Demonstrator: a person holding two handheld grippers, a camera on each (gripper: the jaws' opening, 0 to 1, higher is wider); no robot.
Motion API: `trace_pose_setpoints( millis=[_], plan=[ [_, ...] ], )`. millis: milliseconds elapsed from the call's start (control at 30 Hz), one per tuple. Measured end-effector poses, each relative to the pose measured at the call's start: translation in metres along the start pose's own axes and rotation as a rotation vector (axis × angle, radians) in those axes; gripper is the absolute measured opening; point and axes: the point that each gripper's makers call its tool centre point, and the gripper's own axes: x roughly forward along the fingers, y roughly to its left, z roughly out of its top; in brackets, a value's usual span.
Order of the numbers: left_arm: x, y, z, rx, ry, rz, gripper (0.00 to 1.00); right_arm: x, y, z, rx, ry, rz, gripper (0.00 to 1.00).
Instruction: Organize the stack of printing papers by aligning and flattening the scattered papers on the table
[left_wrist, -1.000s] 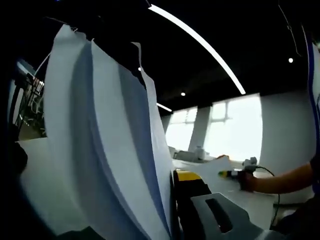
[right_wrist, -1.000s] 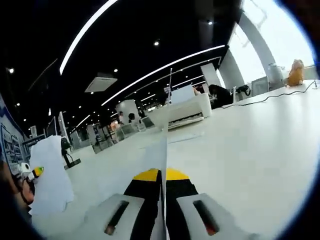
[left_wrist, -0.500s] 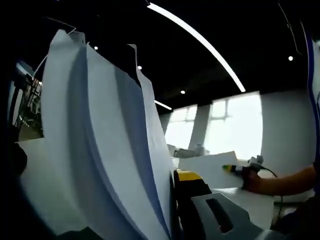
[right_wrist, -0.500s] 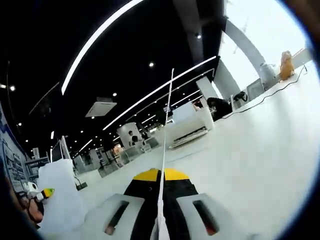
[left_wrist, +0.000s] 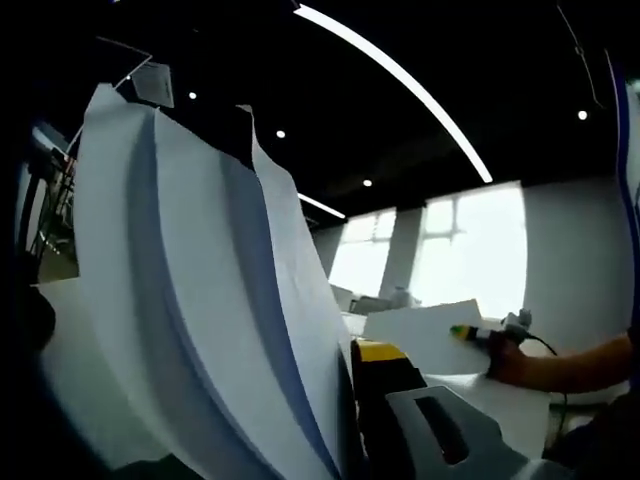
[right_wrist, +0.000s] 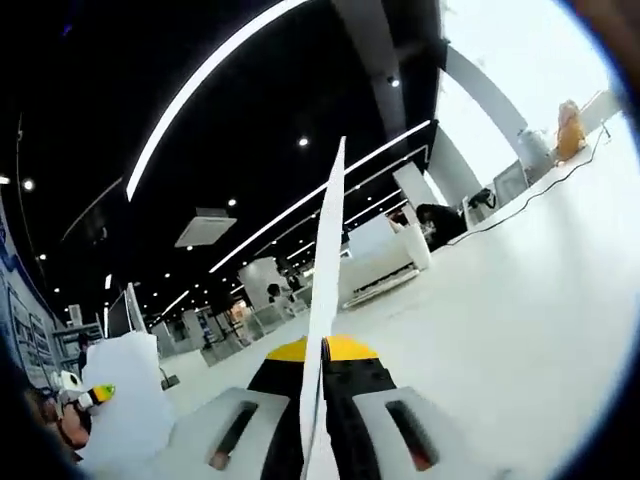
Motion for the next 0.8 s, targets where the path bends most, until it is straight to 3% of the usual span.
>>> trace_pose_setpoints(
  millis=[800],
  plan=[
    [0.001,0.0,-0.002,0.005,0.01,0.002,0.12,-0.015,0.028,0.018,0.162,-0.134,0.11,0.0]
  ],
)
